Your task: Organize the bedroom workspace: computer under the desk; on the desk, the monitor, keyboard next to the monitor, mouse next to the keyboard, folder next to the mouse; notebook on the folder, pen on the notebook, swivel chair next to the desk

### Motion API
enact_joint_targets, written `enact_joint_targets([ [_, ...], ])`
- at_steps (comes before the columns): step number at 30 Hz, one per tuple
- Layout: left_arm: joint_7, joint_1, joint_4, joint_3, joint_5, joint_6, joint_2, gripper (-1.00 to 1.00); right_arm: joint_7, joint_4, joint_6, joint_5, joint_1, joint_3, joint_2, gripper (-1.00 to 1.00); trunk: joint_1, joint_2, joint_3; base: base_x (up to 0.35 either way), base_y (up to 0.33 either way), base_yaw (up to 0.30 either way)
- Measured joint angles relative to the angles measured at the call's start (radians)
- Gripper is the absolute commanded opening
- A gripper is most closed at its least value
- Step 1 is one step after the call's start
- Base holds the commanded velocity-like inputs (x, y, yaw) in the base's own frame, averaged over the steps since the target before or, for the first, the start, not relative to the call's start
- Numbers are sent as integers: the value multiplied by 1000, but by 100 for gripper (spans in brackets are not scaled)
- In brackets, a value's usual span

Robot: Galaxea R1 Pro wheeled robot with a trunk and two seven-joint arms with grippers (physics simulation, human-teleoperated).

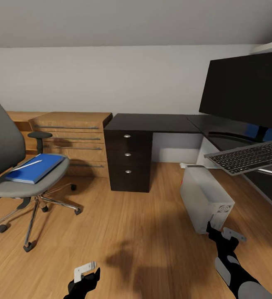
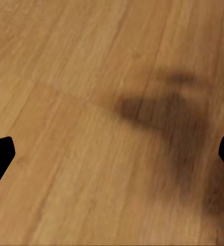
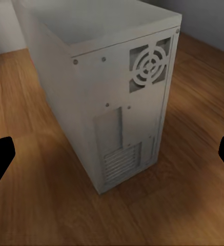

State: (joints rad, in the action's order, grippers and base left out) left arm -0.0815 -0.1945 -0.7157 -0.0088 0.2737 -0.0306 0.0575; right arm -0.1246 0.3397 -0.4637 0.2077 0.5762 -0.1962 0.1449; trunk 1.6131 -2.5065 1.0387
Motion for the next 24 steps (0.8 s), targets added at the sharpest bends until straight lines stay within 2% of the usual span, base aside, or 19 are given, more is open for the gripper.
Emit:
enact_joint_targets([
  [11, -7, 0, 9, -2, 0, -9, 3, 100, 2, 0, 0, -5, 0, 3, -1, 100, 0, 0, 0, 23, 0, 0],
  [18, -10, 0, 11, -2, 1, -9, 3, 100, 2, 0, -1, -47, 0, 14, -1, 100, 3, -2, 27, 2, 0, 0],
  [24, -10, 0, 11, -1, 1, -8, 2, 100, 1, 0, -25, -57, 0, 16, -2, 100, 6, -3, 50, 0, 0, 0],
])
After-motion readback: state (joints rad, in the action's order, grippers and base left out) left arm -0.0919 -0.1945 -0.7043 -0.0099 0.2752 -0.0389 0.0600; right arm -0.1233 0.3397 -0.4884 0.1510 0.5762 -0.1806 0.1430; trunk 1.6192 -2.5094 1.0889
